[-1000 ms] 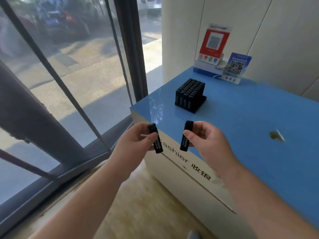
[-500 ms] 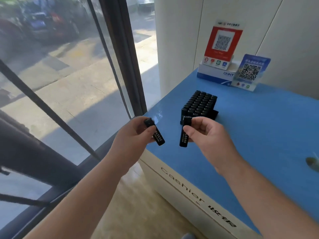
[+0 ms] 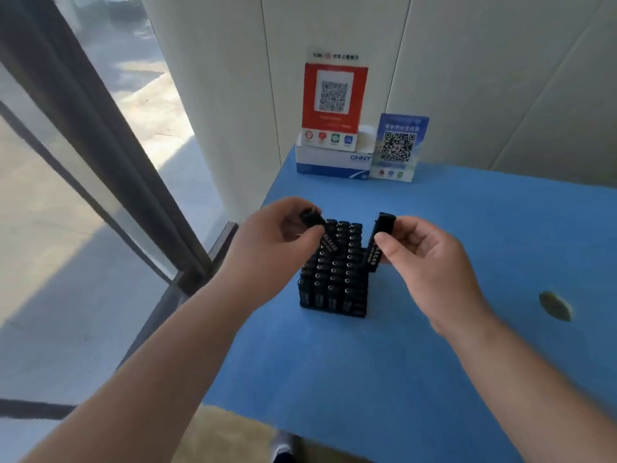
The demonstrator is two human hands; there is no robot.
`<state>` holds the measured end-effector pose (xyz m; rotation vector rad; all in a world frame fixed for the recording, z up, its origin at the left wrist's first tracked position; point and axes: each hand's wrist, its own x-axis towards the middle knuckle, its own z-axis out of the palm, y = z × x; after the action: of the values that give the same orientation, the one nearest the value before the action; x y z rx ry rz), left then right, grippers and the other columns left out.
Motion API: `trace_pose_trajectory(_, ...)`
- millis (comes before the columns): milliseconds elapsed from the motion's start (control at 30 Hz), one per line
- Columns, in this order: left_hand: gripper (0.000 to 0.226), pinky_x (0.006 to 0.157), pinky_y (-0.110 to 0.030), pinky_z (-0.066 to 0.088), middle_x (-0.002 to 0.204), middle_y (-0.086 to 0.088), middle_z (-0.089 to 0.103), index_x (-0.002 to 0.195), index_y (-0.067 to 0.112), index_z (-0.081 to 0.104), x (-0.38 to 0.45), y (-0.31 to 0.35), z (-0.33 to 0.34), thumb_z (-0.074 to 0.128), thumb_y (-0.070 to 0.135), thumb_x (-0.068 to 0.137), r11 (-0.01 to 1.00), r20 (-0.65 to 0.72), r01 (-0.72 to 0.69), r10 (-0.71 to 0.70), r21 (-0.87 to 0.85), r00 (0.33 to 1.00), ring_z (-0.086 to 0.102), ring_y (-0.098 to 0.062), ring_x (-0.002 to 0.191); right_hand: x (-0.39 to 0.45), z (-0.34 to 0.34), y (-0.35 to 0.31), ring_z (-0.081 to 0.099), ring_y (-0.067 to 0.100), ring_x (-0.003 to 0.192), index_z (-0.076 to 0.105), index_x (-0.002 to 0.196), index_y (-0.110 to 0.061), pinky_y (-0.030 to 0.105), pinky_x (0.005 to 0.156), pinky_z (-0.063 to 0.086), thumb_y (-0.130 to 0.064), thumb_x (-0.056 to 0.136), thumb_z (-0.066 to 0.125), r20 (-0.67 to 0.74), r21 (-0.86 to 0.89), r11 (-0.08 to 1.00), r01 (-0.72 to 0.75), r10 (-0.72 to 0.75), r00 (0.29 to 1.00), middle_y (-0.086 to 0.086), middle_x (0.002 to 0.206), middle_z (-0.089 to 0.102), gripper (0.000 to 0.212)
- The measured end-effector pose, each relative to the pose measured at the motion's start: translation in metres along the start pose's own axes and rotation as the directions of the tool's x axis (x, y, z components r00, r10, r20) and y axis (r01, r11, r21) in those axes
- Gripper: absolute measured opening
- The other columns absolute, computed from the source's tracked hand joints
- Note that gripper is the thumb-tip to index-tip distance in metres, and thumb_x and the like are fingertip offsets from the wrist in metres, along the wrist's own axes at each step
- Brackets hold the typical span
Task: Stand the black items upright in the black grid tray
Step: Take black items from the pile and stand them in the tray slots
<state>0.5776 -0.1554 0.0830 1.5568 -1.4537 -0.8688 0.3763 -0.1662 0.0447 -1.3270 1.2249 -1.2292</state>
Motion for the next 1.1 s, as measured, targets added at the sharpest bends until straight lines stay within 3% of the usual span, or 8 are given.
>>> trace_pose_trajectory(167, 0.014, 0.067, -0.008, 0.047, 0.081, 0.015, 0.071, 0.094, 0.028, 0.068, 0.064, 0.008, 0.025, 0.066, 0.017, 0.086, 0.977, 0.194, -0.191, 0.170, 0.097, 0.966, 0.065, 0.006, 0.074, 0.009, -0.011, 0.009, 0.070, 0.010, 0.085, 0.072, 0.093, -0.028, 0.042, 0.094, 0.057, -0.011, 0.091, 0.071, -0.178, -0.069, 0.997, -0.037, 0.024, 0.984, -0.010, 0.089, 0.075, 0.017)
trace_pose_trajectory(267, 0.011, 0.076, -0.019, 0.053, 0.086, 0.017, 0.069, 0.095, 0.028, 0.068, 0.090, 0.009, 0.048, 0.063, 0.022, 0.087, 0.916, 0.368, -0.338, 0.244, 0.217, 0.897, 0.064, 0.006, 0.080, 0.010, -0.018, 0.019, 0.071, 0.019, 0.088, 0.073, 0.091, -0.030, 0.047, 0.094, 0.056, -0.014, 0.091, 0.072, -0.266, -0.068, 0.996, -0.062, 0.041, 0.963, -0.006, 0.089, 0.074, 0.016)
trace_pose_trajectory(367, 0.013, 0.081, -0.032, 0.055, 0.092, 0.014, 0.066, 0.099, 0.028, 0.066, 0.109, -0.001, 0.069, 0.059, 0.024, 0.088, 0.833, 0.508, -0.432, 0.221, 0.346, 0.832, 0.062, -0.005, 0.087, 0.009, -0.022, 0.029, 0.071, 0.025, 0.092, 0.073, 0.092, -0.027, 0.051, 0.095, 0.055, -0.012, 0.090, 0.073, -0.330, -0.047, 0.996, -0.081, 0.061, 0.942, -0.002, 0.092, 0.075, 0.015)
trace_pose_trajectory(467, 0.015, 0.079, -0.035, 0.055, 0.095, 0.011, 0.063, 0.099, 0.029, 0.064, 0.118, -0.013, 0.082, 0.058, 0.024, 0.086, 0.763, 0.605, -0.474, 0.139, 0.439, 0.784, 0.061, -0.012, 0.089, 0.009, -0.023, 0.037, 0.071, 0.023, 0.092, 0.073, 0.091, -0.028, 0.052, 0.095, 0.055, -0.013, 0.090, 0.073, -0.363, -0.035, 0.995, -0.093, 0.074, 0.929, -0.004, 0.091, 0.075, 0.015)
trace_pose_trajectory(733, 0.009, 0.071, -0.031, 0.052, 0.090, 0.010, 0.060, 0.090, 0.026, 0.060, 0.126, -0.021, 0.090, 0.059, 0.024, 0.082, 0.724, 0.603, -0.463, 0.081, 0.511, 0.793, 0.057, -0.013, 0.084, 0.011, -0.020, 0.052, 0.070, 0.016, 0.087, 0.073, 0.091, -0.035, 0.050, 0.094, 0.056, -0.013, 0.090, 0.073, -0.345, -0.023, 0.993, -0.116, 0.101, 0.933, -0.004, 0.091, 0.075, 0.023)
trace_pose_trajectory(833, 0.008, 0.068, -0.030, 0.051, 0.088, 0.010, 0.059, 0.089, 0.025, 0.060, 0.126, -0.018, 0.089, 0.059, 0.025, 0.081, 0.705, 0.608, -0.456, 0.044, 0.543, 0.793, 0.057, -0.013, 0.082, 0.014, -0.019, 0.053, 0.070, 0.015, 0.087, 0.073, 0.091, -0.029, 0.047, 0.093, 0.057, -0.011, 0.089, 0.074, -0.323, -0.012, 0.994, -0.109, 0.100, 0.941, -0.003, 0.092, 0.075, 0.018)
trace_pose_trajectory(1100, 0.006, 0.068, -0.027, 0.048, 0.088, 0.011, 0.058, 0.089, 0.026, 0.059, 0.126, -0.015, 0.096, 0.060, 0.023, 0.084, 0.666, 0.631, -0.463, -0.015, 0.585, 0.775, 0.056, -0.013, 0.082, 0.024, -0.018, 0.060, 0.070, 0.008, 0.083, 0.073, 0.091, -0.026, 0.021, 0.082, 0.054, -0.006, 0.085, 0.076, -0.289, 0.000, 0.996, -0.093, 0.089, 0.953, -0.007, 0.090, 0.077, 0.021)
